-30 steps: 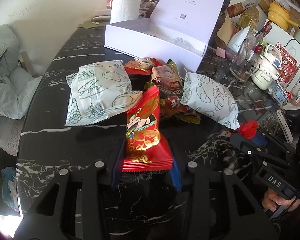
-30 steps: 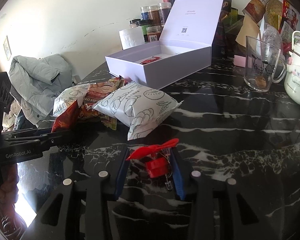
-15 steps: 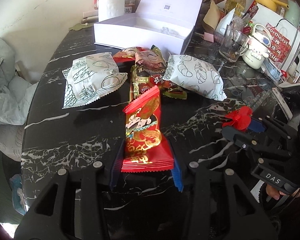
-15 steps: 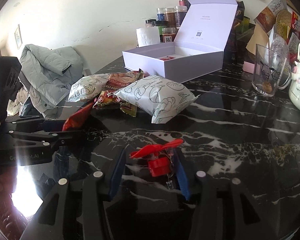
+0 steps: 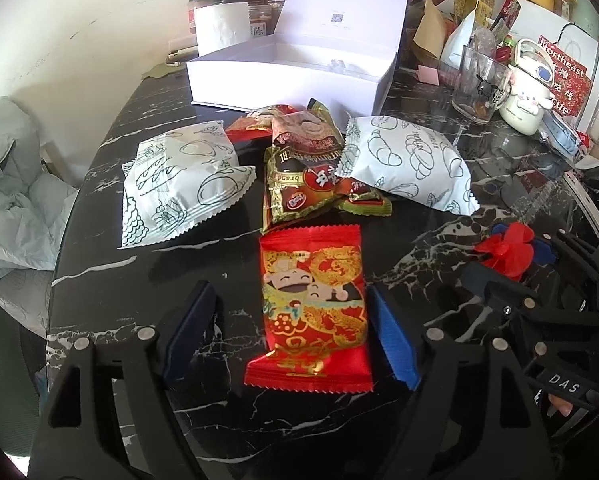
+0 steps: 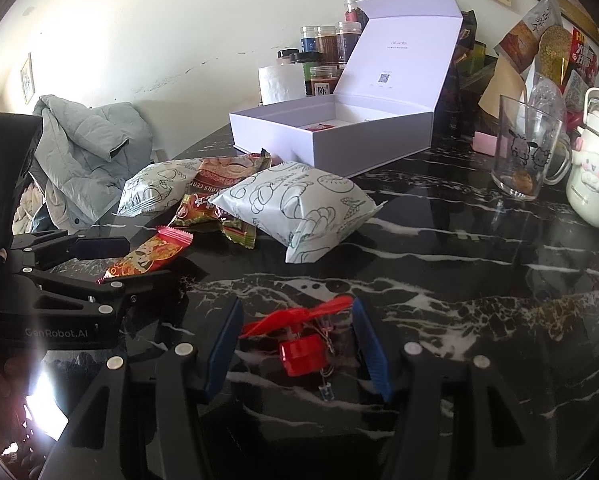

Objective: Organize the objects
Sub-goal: 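Lift the red snack packet with the left tool toward the white box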

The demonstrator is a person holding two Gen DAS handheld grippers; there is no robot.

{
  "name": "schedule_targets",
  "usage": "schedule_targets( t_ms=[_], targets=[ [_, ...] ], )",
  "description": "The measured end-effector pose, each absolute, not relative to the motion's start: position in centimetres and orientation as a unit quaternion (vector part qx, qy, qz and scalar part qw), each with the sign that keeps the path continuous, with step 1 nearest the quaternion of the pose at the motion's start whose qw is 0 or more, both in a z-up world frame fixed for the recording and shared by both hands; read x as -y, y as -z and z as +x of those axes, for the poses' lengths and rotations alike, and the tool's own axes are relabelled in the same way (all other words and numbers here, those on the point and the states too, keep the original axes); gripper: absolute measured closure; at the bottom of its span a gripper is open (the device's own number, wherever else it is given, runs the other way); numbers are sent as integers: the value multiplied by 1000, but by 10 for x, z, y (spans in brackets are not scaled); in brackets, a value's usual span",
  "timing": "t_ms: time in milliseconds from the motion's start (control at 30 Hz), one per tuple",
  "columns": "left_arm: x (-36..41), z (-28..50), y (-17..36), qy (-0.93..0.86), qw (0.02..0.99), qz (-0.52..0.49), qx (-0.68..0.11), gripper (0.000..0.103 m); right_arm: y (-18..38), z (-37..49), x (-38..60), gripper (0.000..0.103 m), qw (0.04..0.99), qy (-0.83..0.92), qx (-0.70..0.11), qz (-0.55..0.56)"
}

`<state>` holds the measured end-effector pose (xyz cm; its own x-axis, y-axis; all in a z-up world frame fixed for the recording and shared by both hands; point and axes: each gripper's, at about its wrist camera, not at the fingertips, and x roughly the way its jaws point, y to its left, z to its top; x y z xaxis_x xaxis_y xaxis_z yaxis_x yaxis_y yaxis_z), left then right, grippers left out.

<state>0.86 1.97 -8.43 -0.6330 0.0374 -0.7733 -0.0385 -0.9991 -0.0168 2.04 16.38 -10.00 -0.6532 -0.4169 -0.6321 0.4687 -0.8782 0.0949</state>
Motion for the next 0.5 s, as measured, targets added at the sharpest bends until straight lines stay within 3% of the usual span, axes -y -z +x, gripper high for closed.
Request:
schedule_targets(
  t_ms=[167, 233, 500],
  targets=[
    [-20, 9, 85, -905, 29, -424, -4, 28, 100, 20, -163, 46, 243, 909, -43, 336],
    [-25, 10, 84, -909, 43, -415, -15, 57, 100, 21, -161, 55, 241, 911, -52, 332],
    [-32, 9, 82, -907, 52, -417, -32, 64, 101, 22, -163, 55, 247, 909, -50, 332]
  ],
)
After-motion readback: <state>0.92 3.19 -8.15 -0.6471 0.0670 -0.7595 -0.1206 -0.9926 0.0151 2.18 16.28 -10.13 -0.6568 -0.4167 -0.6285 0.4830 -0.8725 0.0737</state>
